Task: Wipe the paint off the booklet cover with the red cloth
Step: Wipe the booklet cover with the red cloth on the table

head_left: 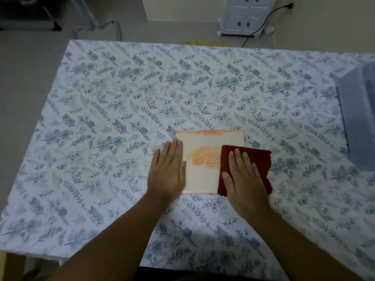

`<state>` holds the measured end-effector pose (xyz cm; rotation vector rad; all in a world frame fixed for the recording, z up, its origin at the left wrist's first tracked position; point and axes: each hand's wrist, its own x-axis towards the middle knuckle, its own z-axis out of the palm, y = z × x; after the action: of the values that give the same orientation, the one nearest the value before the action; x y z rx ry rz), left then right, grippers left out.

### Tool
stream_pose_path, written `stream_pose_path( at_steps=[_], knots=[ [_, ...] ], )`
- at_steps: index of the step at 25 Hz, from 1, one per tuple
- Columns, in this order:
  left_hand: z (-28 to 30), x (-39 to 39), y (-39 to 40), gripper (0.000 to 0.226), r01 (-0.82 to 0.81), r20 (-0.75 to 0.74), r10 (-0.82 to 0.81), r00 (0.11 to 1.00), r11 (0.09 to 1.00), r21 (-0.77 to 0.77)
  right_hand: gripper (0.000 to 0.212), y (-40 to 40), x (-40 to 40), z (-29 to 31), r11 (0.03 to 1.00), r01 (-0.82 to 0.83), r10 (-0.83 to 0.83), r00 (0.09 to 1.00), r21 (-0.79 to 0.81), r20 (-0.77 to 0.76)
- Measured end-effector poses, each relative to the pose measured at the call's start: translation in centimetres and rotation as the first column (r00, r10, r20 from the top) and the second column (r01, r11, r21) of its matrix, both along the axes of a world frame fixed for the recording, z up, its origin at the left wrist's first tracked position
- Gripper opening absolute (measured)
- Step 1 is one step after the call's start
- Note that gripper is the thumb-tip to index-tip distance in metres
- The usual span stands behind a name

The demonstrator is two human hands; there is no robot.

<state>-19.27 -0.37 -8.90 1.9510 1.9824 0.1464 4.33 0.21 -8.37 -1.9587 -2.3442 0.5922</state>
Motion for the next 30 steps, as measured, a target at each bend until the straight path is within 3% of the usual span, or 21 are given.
stream_pose_path(
  at_steps=[3,6,8,11,16,20,24,28,30],
  knots=[
    [-0.8,0.0,0.0,0.062,-0.019,0.002,0.019,1.0,0.999,0.047,0.063,1.4,-1.2,-0.3,0.993,0.117,-0.117,0.992,-0.007,-0.055],
    [-0.9,0.0,-0.1,0.062,-0.019,-0.003,0.019,1.0,0.999,0.04,0.062,-3.4,-1.0,0.0,0.999,0.045,-0.046,0.998,0.017,0.033],
    [-1.1,-0.2,0.0,0.062,-0.018,-0.004,0.018,1.0,0.999,0.028,0.062,-2.0,-0.9,-0.3,1.0,-0.023,0.022,0.997,0.016,0.078],
    [-1.2,-0.2,0.1,0.061,-0.019,-0.003,0.019,1.0,1.0,0.021,0.062,2.3,-2.3,0.1,0.999,0.043,-0.042,0.996,-0.02,0.077],
    [-1.3,-0.1,0.1,0.061,-0.044,0.023,0.044,0.999,0.998,0.042,0.062,-3.1,-1.7,0.0,0.997,-0.072,0.072,0.988,-0.009,0.137],
    [-1.6,-0.2,0.2,0.06,-0.049,0.013,0.049,0.999,0.997,0.053,0.062,1.7,-4.2,0.1,0.999,0.044,-0.042,0.993,-0.014,0.11],
    [-1.2,0.0,0.0,0.06,-0.044,0.01,0.044,0.999,0.998,0.047,0.061,-5.2,-2.8,0.0,0.997,-0.072,0.071,0.985,0.003,0.159],
    [-1.4,-0.1,0.0,0.06,-0.058,0.019,0.057,0.998,0.997,0.05,0.06,2.7,-5.2,0.1,0.999,-0.003,0.008,0.994,-0.045,0.112],
    [-1.3,0.0,0.0,0.06,-0.056,0.018,0.055,0.998,0.997,0.05,0.061,1.1,-4.8,-0.1,1.0,-0.009,0.012,0.993,-0.022,0.115]
  ],
)
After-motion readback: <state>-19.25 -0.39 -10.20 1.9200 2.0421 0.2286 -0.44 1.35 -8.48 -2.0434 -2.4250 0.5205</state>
